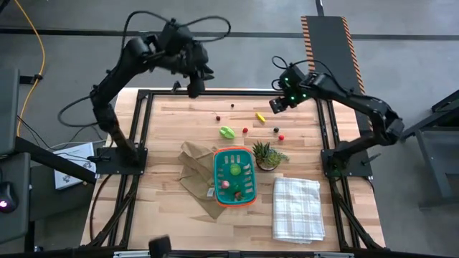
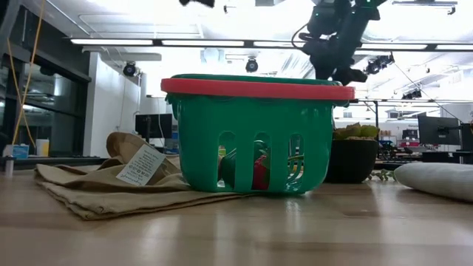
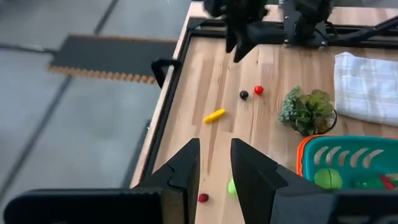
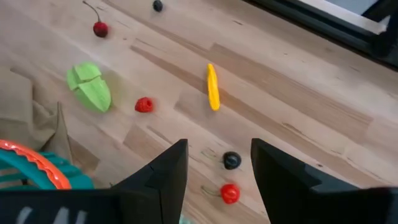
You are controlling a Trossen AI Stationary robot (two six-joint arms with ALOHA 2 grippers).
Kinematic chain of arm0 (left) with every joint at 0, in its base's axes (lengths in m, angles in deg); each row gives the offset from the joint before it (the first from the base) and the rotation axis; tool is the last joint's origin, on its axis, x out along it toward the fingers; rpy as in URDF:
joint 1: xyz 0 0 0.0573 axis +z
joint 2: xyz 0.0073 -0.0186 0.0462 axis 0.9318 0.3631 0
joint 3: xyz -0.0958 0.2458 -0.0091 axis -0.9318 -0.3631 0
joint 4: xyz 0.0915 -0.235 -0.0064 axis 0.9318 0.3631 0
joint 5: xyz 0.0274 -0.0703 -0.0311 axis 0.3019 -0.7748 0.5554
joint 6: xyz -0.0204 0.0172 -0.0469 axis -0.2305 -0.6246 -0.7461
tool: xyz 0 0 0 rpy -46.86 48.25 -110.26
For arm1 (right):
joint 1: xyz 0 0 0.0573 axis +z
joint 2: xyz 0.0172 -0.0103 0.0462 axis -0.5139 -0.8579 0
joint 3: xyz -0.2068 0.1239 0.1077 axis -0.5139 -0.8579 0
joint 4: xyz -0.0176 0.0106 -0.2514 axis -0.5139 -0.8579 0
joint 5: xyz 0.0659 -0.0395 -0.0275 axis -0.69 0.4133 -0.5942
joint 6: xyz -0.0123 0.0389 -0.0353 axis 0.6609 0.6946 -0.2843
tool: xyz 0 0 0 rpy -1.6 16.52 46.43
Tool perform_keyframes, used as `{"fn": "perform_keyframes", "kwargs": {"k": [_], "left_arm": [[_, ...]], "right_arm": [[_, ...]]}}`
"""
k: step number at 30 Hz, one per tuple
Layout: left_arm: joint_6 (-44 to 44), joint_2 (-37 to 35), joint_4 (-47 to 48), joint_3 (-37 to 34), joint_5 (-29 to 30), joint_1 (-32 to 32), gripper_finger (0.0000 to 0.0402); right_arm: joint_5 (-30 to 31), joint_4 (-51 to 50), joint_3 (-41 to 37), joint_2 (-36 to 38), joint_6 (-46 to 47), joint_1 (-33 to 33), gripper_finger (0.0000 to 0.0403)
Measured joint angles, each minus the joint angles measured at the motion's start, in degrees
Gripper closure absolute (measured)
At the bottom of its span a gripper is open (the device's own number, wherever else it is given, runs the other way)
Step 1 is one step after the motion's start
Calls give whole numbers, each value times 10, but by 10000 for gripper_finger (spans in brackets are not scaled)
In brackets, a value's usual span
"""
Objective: Pick and placing Produce into tupperware
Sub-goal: Put the green starfruit into the green basket
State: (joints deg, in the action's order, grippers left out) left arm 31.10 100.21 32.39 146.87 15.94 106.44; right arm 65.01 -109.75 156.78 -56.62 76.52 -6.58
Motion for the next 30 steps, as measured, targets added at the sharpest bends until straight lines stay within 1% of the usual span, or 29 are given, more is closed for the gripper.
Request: {"fn": "perform_keyframes", "kwargs": {"k": [3,6,8,10,15,19,23,30], "left_arm": [[0,24,12,0,-59,53,321],[-1,45,16,0,-110,86,321],[-1,56,20,0,-135,104,321],[-2,66,21,0,-146,109,321],[-3,92,31,0,-147,100,321],[0,112,38,0,-143,86,321],[15,127,42,0,-139,72,321],[36,133,64,-13,-86,67,321]], "right_arm": [[-6,-1,14,-14,-2,0,236],[-8,0,18,-22,-5,0,236],[-8,0,18,-26,-8,0,236],[-19,-7,18,-31,-16,0,236],[-54,-49,18,-51,-29,0,236],[-56,-92,18,-67,-48,0,236],[-60,-103,18,-75,-67,0,236],[-67,-103,18,-75,-72,-1,236]]}}
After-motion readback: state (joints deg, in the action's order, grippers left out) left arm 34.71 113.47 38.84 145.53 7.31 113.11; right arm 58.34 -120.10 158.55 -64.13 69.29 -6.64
